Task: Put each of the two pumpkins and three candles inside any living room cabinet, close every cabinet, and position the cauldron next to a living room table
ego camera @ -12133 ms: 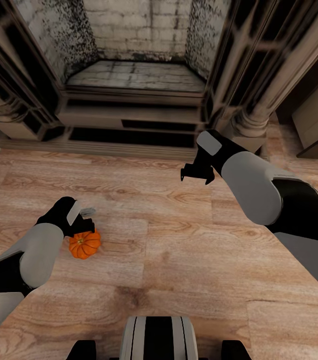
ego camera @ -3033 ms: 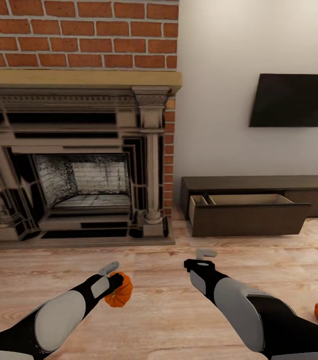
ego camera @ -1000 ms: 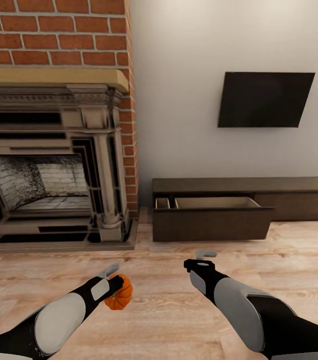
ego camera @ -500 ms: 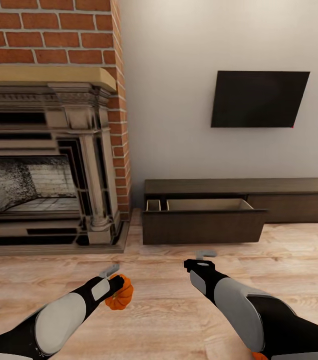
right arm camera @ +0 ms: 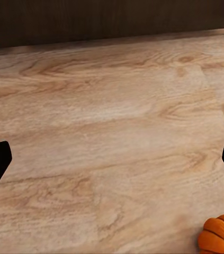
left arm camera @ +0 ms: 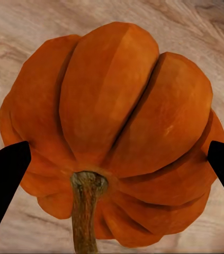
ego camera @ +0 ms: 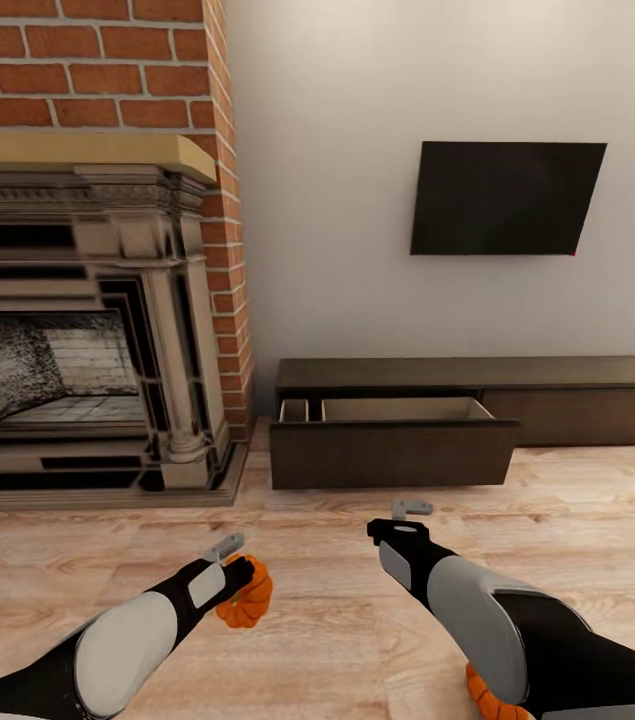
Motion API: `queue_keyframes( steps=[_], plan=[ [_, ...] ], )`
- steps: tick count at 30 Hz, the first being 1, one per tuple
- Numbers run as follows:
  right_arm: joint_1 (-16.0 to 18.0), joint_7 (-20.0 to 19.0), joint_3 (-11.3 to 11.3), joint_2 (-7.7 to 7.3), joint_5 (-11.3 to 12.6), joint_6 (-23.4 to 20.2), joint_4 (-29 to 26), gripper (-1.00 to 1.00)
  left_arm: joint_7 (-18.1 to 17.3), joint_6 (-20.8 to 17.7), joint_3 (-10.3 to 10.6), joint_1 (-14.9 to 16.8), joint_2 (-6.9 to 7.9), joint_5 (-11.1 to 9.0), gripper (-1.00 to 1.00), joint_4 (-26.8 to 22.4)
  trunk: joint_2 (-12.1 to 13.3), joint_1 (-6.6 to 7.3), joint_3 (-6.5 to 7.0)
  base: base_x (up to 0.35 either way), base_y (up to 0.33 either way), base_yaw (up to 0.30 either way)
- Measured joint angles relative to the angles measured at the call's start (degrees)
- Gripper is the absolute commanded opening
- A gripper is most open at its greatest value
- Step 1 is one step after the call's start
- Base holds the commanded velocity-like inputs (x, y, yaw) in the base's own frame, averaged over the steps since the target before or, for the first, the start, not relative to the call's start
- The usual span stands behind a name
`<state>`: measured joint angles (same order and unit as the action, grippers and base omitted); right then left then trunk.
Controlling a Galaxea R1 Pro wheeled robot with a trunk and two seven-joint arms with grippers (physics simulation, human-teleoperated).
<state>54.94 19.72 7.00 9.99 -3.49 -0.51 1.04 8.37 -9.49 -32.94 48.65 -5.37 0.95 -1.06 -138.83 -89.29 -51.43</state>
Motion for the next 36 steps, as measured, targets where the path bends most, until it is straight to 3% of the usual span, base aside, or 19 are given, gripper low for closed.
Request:
queue_keyframes(
  steps=[6,11,23,24,25,27,28,29,31,34,36],
  plan=[
    [-0.06,-0.08,-0.06,0.00,-0.12,-0.10,-0.23,1.00,0.04,-1.95,0.45,-0.74,0.00,0.10,-1.00,-0.10,0.00,0.00,0.00,0.000,-0.005,0.000],
    [-0.07,-0.14,-0.09,0.00,-0.11,-0.09,-0.18,1.00,0.03,-7.58,0.77,-0.84,1.30,0.17,-1.00,-0.18,0.00,0.00,0.00,0.000,-0.001,0.000],
    [-0.83,-2.03,-0.43,0.00,-0.25,-0.59,-0.81,1.00,0.50,-8.99,0.44,-0.90,2.03,0.09,-1.00,-0.72,0.00,0.00,0.01,0.000,-0.065,0.000],
    [-0.82,-2.07,-2.03,-0.03,0.03,-18.88,-7.99,1.00,0.57,-9.47,0.89,-0.91,2.18,0.09,-1.00,-2.60,0.00,-0.01,-0.01,0.000,-0.292,0.000],
    [-0.74,-2.03,-2.52,-0.04,-0.17,-27.60,-14.53,1.00,0.62,-9.83,2.14,-0.87,2.58,0.92,-1.00,-4.69,-0.02,0.02,0.03,0.000,-0.290,0.000],
    [-0.80,-2.02,-2.45,-0.05,-0.03,-34.34,-17.02,1.00,0.71,-12.75,1.17,-0.93,2.87,1.49,-1.00,-6.83,0.00,0.00,0.00,0.000,-0.276,0.000],
    [-0.80,-2.01,-2.45,-0.05,-0.03,-35.87,-17.68,1.00,0.83,-14.52,2.17,-0.89,2.91,2.84,-1.00,-8.55,-0.01,0.01,0.02,0.000,-0.168,0.000],
    [-0.81,-1.98,-2.47,-0.06,-0.12,-42.56,-20.90,1.00,1.28,-25.36,1.35,-0.98,2.15,3.13,-1.00,-15.41,0.00,0.00,0.01,0.000,-0.107,0.000],
    [-0.77,-2.00,-2.41,-0.07,-0.12,-50.69,-24.06,1.00,1.76,-36.22,1.77,-0.94,0.34,4.56,-1.00,-26.91,-0.01,0.02,0.03,0.000,-0.062,0.000],
    [-0.75,-2.04,-2.33,-0.19,0.08,-56.22,-26.43,1.00,2.07,-44.82,1.86,-0.96,-1.91,4.47,-1.00,-37.32,-0.01,0.01,0.03,0.000,-0.023,0.000],
    [-0.74,-2.06,-2.30,-0.58,0.15,-58.04,-26.88,1.00,3.32,-47.58,2.21,-0.97,-3.41,4.95,-1.00,-41.66,0.00,0.01,0.02,0.000,-0.006,0.000]
  ],
)
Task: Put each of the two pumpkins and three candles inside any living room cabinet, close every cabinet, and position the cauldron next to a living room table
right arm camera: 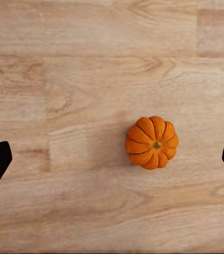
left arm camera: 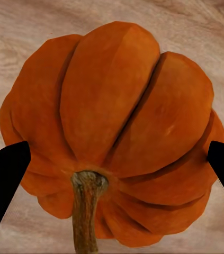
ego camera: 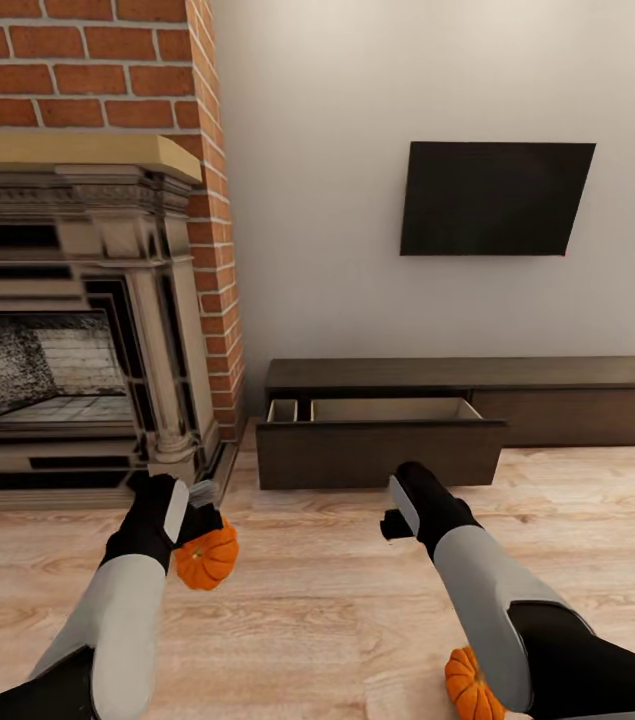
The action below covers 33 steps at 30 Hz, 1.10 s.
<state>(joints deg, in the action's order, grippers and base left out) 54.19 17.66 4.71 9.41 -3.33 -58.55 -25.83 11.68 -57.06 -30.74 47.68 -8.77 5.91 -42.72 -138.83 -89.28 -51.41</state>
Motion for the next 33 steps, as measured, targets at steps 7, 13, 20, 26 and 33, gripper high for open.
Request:
queue_keyframes(
  steps=[7,13,20,26,33],
  plan=[
    [0.01,-7.62,-0.05,-2.50,-0.11,-0.99,3.27,1.00,1.34,-1.23,2.40,-0.01,-1.13,0.85,-1.00,-2.09,0.00,0.00,-0.01,0.000,-0.004,0.000],
    [0.02,-12.04,-0.17,-6.44,-0.17,-1.04,4.22,1.00,1.40,-1.15,2.77,-0.02,-1.14,0.78,-1.00,-2.18,0.00,0.00,-0.01,0.000,-0.215,0.000],
    [0.02,-12.41,-0.12,-7.15,-0.03,-0.97,4.37,1.00,1.40,-1.15,2.80,-0.02,-1.13,0.79,-1.00,-2.19,0.00,0.00,-0.01,0.000,-0.316,0.000],
    [0.02,-12.53,-0.02,-6.93,0.11,-0.91,6.34,1.00,1.52,-0.97,2.73,-0.03,-1.13,0.81,-1.00,-2.19,0.01,-0.01,-0.01,0.000,-0.329,0.000],
    [0.00,-14.13,0.21,-6.11,0.88,-0.54,10.56,1.00,1.42,-0.34,2.71,-0.03,-1.13,0.73,-1.00,-2.18,0.01,-0.01,-0.01,-0.046,-0.329,0.000]
  ],
)
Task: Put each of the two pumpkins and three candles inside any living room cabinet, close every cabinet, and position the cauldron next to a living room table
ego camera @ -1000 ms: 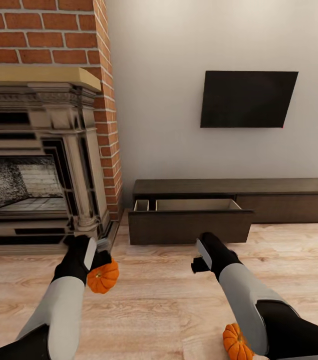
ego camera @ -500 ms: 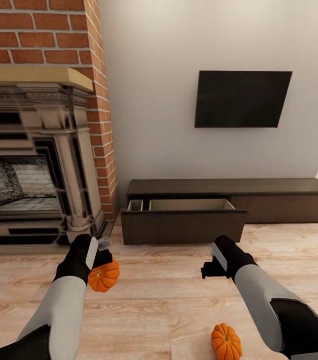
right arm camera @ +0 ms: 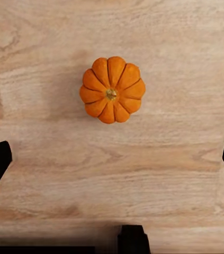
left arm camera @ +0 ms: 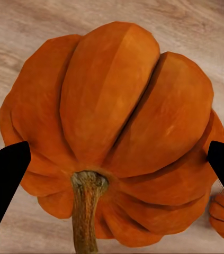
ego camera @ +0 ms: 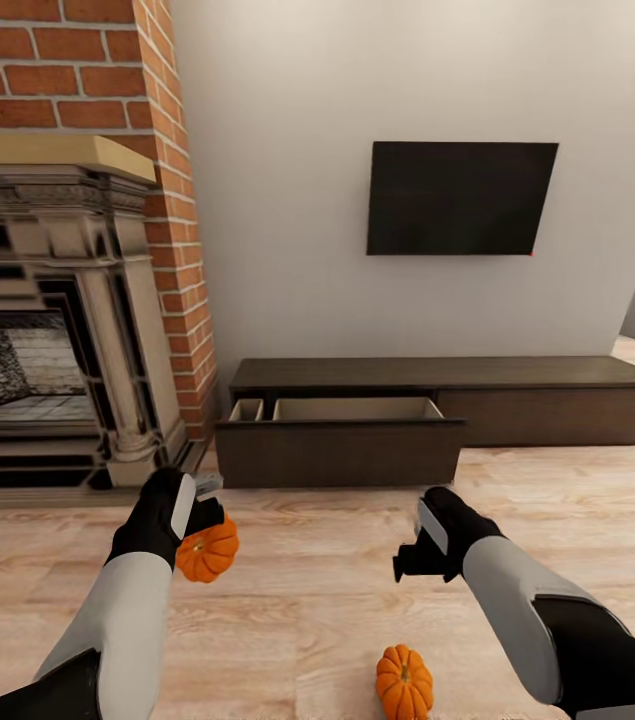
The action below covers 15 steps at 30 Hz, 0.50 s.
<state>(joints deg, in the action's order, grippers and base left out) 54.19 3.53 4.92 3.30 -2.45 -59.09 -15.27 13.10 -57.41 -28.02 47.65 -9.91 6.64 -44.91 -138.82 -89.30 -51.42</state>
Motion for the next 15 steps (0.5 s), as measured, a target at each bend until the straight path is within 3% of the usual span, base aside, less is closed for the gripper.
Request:
queue_keyframes(
  steps=[7,13,15],
  plan=[
    [-0.06,-5.41,0.06,0.16,1.05,1.16,2.89,1.00,-0.29,0.13,-0.01,0.01,-0.01,-0.54,-1.00,-0.02,0.00,0.01,0.00,-0.034,-0.126,0.000],
    [-0.13,-6.19,-0.09,0.19,0.94,11.98,5.91,1.00,-0.41,0.68,-0.19,0.01,-0.01,-0.76,-1.00,1.11,0.00,0.01,0.00,-0.004,-0.014,0.000],
    [-0.14,-6.19,-0.15,0.19,0.77,15.48,7.95,1.00,-0.38,2.63,-0.22,0.01,-0.01,-0.74,-1.00,2.44,0.00,0.01,0.00,-0.001,-0.003,0.000]
  ],
)
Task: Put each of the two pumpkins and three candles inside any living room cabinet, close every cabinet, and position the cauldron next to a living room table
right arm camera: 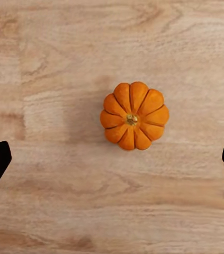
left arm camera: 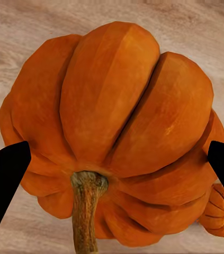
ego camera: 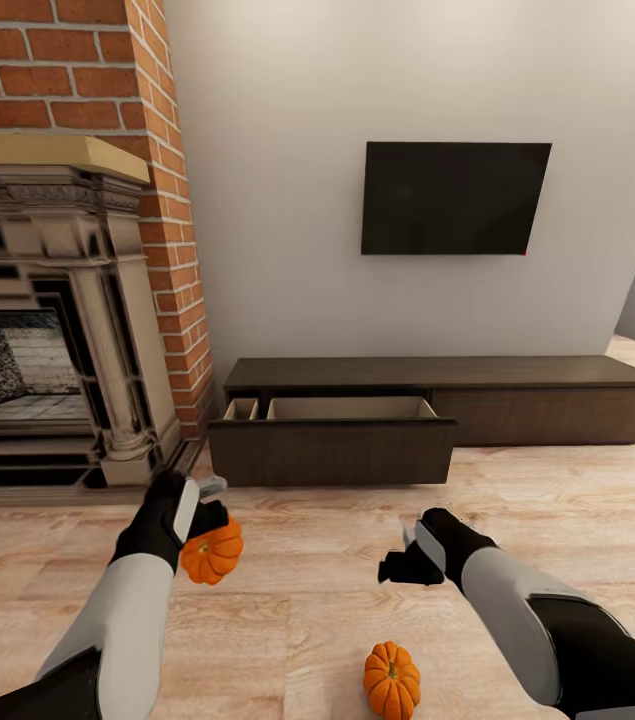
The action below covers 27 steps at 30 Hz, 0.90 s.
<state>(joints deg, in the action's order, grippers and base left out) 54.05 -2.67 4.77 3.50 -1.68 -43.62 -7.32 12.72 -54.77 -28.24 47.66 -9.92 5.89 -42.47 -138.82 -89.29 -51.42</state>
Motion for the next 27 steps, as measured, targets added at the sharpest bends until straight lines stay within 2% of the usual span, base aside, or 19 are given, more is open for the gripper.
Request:
queue_keyframes(
  steps=[3,8,11,17,27],
  plan=[
    [-0.01,0.00,-0.03,0.05,-0.14,4.06,2.42,1.00,0.32,4.95,-0.01,0.00,0.00,0.18,-1.00,2.20,-1.19,-0.65,-0.53,0.000,-0.001,0.000],
    [-0.01,-0.01,-0.02,-0.02,-0.20,7.81,4.43,1.00,0.53,8.71,-0.01,-0.01,0.00,0.24,-1.00,4.49,-3.19,-1.75,-1.43,0.000,0.000,0.000],
    [-0.01,-0.02,-0.03,-0.15,-0.21,9.61,5.73,1.00,0.51,9.23,0.02,0.00,0.00,0.35,-1.00,4.86,-4.37,-2.40,-1.97,0.000,0.000,0.000],
    [-0.01,0.08,-0.02,-0.38,-0.22,12.29,6.63,1.00,0.51,9.45,0.09,0.00,0.24,0.41,-1.00,5.01,-4.46,-2.56,-3.30,0.000,0.000,0.000],
    [-0.02,0.33,-0.06,-0.47,-0.46,19.55,6.88,1.00,1.68,9.48,0.44,0.00,0.33,0.25,-1.00,4.78,-4.60,-2.82,-5.52,0.000,0.000,0.000]
  ],
)
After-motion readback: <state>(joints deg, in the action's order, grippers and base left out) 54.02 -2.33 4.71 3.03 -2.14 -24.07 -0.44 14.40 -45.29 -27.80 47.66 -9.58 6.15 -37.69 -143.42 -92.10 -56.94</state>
